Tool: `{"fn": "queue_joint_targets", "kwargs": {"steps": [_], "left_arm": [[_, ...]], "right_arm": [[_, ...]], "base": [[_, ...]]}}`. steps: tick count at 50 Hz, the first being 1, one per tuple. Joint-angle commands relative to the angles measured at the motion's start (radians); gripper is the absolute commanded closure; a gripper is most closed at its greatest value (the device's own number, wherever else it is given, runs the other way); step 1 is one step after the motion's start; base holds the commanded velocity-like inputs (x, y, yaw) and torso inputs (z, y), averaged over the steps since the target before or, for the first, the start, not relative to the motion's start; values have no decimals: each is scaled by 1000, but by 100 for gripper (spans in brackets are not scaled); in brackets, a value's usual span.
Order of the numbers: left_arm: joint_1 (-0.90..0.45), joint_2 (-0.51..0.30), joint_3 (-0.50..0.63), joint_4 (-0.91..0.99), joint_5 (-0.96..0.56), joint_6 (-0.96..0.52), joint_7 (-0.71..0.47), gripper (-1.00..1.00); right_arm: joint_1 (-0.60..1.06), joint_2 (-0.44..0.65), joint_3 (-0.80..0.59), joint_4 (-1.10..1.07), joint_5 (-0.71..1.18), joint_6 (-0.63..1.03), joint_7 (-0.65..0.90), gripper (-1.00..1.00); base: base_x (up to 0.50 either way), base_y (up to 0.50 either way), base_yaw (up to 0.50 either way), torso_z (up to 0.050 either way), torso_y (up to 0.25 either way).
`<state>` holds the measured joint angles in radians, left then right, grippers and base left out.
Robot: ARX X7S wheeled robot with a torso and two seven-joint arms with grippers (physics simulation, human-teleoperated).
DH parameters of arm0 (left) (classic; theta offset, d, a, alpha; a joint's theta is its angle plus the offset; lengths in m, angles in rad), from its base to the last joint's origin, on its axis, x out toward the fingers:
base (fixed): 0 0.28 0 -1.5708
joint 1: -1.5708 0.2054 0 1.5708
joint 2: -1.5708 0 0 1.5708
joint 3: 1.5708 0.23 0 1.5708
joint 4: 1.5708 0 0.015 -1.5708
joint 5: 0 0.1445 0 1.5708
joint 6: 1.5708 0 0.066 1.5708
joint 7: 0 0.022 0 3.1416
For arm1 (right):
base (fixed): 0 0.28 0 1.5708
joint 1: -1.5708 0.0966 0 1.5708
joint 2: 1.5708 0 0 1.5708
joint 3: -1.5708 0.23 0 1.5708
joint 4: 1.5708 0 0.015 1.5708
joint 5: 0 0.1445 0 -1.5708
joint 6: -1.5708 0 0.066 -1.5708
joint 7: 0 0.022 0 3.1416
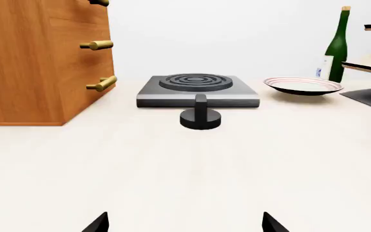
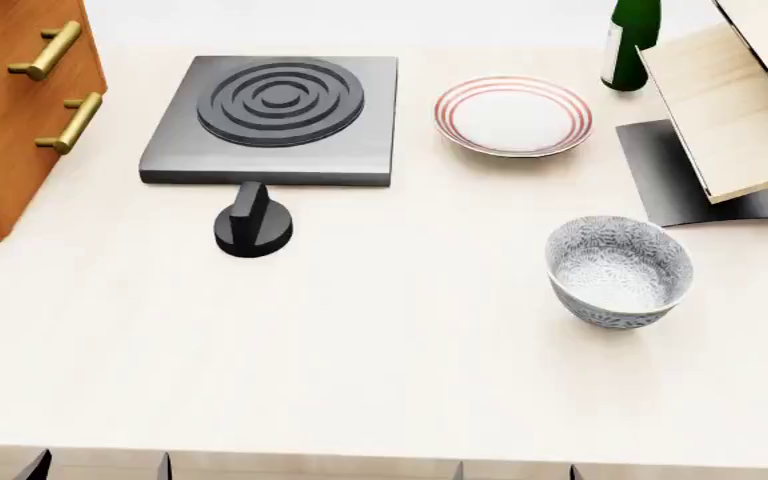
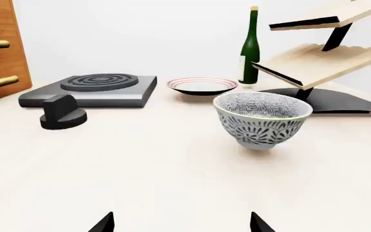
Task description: Put the bowl on the stove.
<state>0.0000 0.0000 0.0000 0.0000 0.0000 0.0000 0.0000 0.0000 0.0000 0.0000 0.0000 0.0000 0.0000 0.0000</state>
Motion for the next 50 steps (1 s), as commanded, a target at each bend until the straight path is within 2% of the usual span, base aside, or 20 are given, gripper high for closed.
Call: {"fn": "queue_joint_targets", "kwargs": {"steps": [1,16,17,18,21,36,43,45,46,49,50], "left_arm": [[-3,-16,16,-3,-18,4,-19,-100],[-8,-55,64,-8,-59,-5,-60,-100],[-40,-68,10,213,-306,-51,-78,-100],[-5,-10,9,-9,-11,6,-14,-100],[-7,-28,44,-32,-3,21,-17,-100],[-15,-56,71,-32,-53,-9,-48,-100],[-24,-71,42,113,-121,-85,-64,-100],[-45,-72,9,181,-186,-160,-71,-100],[-55,-81,3,214,-202,-167,-64,-100],[-126,-109,-89,405,-344,-316,-96,-100],[-137,-126,-98,441,-347,-308,-92,-100]], "right_arm": [[2,17,-18,0,26,11,10,-100],[6,55,-62,3,94,8,28,-100],[122,62,16,-356,354,568,19,-100],[4,11,-10,1,50,13,-26,-100],[23,24,-31,101,48,-41,-6,-100],[23,54,-68,69,85,-15,44,-100],[42,85,-43,-146,152,140,60,-100],[56,106,-27,-233,184,207,60,-100],[66,120,-19,-278,199,241,57,-100],[114,204,50,-483,290,412,50,-100],[123,229,69,-523,311,456,49,-100]], "base": [[0,0,0,0,0],[0,0,0,0,0],[0,0,0,0,0],[0,0,0,0,0],[0,0,0,0,0],[0,0,0,0,0],[0,0,0,0,0],[0,0,0,0,0],[0,0,0,0,0],[0,0,0,0,0],[0,0,0,0,0]]}}
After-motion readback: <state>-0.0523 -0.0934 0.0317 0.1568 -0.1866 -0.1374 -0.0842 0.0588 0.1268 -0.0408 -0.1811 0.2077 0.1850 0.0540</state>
